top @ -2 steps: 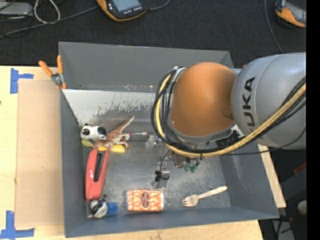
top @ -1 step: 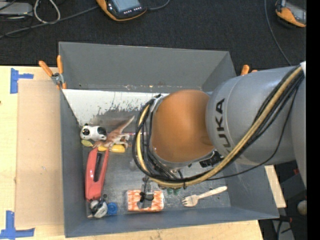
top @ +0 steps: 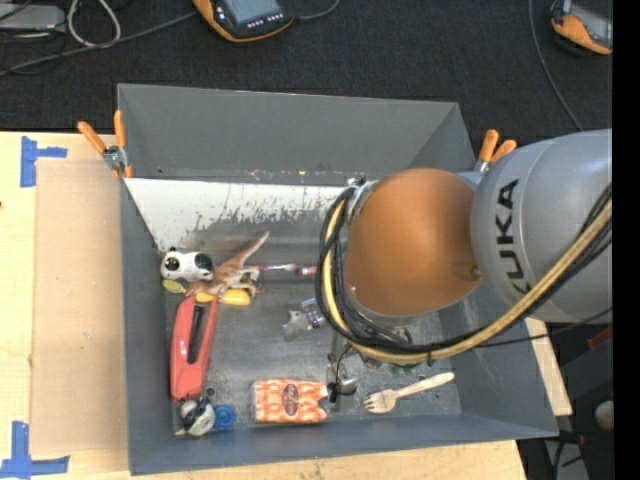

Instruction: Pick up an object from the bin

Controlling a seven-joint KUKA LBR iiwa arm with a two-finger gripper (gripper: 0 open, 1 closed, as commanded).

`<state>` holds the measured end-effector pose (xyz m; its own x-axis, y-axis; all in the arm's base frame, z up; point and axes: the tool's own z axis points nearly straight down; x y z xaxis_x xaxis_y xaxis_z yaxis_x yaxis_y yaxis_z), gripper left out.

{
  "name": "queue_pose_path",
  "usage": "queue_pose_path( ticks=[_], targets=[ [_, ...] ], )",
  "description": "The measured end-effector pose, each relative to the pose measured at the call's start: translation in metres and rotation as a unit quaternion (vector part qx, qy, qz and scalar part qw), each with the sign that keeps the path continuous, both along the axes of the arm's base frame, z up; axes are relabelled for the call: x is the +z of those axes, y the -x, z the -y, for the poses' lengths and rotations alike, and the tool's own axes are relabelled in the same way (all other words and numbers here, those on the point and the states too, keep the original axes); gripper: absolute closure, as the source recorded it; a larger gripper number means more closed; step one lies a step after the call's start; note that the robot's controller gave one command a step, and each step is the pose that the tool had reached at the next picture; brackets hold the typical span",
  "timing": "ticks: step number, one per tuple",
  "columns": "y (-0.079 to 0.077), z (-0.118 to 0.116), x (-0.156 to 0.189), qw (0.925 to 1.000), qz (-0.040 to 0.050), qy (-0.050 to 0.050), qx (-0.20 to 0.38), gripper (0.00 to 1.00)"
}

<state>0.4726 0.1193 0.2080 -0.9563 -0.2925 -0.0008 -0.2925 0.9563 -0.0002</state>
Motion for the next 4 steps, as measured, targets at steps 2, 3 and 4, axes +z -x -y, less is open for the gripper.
queue_pose_path(
  ticks=[2, 3, 4],
  targets=[
    [-0.028, 0.052, -0.120, 1.0000, 0.0043, 0.000, -0.008, 0.00],
    [-0.021, 0.019, -0.133, 0.9966, 0.0008, -0.001, 0.082, 0.00],
    [-0.015, 0.014, -0.133, 0.9975, 0.0060, -0.001, 0.071, 0.00]
  ],
)
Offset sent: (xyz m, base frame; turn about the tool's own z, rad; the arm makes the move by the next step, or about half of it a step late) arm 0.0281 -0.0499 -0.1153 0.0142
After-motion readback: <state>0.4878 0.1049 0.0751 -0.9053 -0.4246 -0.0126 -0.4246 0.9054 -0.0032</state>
